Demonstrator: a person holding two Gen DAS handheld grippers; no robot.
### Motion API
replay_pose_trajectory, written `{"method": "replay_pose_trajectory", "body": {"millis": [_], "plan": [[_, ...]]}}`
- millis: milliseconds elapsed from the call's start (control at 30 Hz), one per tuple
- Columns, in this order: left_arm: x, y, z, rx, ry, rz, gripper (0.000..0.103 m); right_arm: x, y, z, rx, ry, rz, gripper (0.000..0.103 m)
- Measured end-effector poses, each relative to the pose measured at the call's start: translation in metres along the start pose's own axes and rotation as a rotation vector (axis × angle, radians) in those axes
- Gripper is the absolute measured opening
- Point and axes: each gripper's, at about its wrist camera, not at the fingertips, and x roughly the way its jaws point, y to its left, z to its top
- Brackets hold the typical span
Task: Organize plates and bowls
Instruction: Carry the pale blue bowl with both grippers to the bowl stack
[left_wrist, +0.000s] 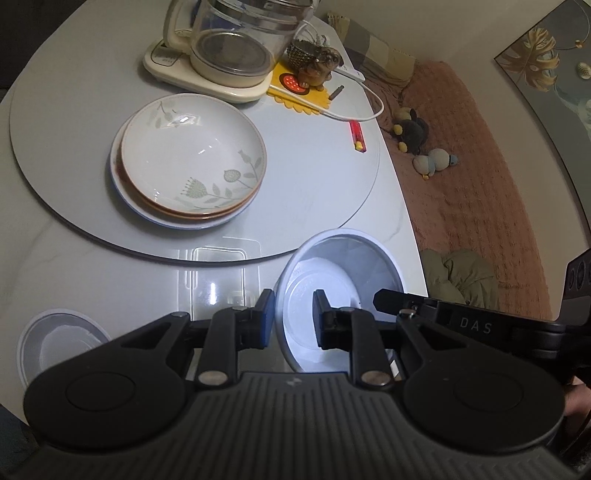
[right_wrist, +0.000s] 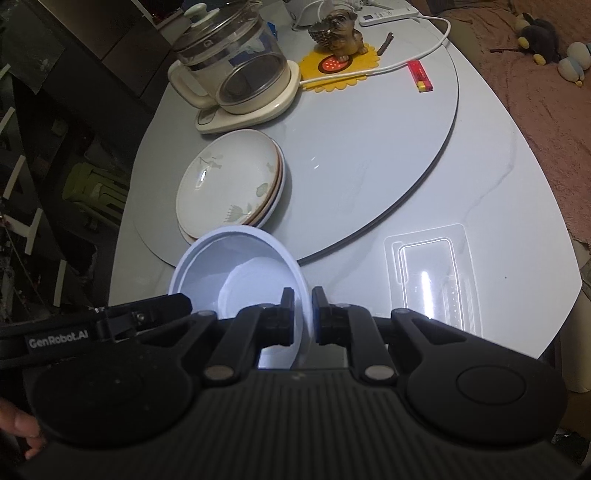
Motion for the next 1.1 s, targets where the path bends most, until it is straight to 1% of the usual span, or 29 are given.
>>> {"method": "replay_pose_trajectory", "body": {"millis": [333,433,500,733,900,1100], "plan": [[-0.043,0.058,-0.009,-0.093,-0.080,0.017,0.024,0.018,0.058,-0.009,-0.085,0.024,0.035,0.013],[-0.056,0.075,-0.013,-0.118,-0.110,0.027,0.024,0.027,0.073,-0.009,-0.076,0.049,0.060,0.013],[-0.066,0.087,-0.015,-0.135,-0.130,0.031,0.024,0.032,0.086,-0.009,-0.092,0.051,0.071,0.013],[-0.093,0.129,-0.028,-0.208,-0.180,0.070,0.024,0.050,0.131,-0.016,-0.150,0.058,0.095,0.014],[-0.097,0.160,-0.043,-0.263,-0.177,0.103,0.024,0.073,0.157,-0.028,-0.192,0.097,0.096,0.014],[-0.090,0.193,-0.057,-0.310,-0.134,0.139,0.024,0.098,0.178,-0.046,-0.237,0.156,0.073,0.014]]}}
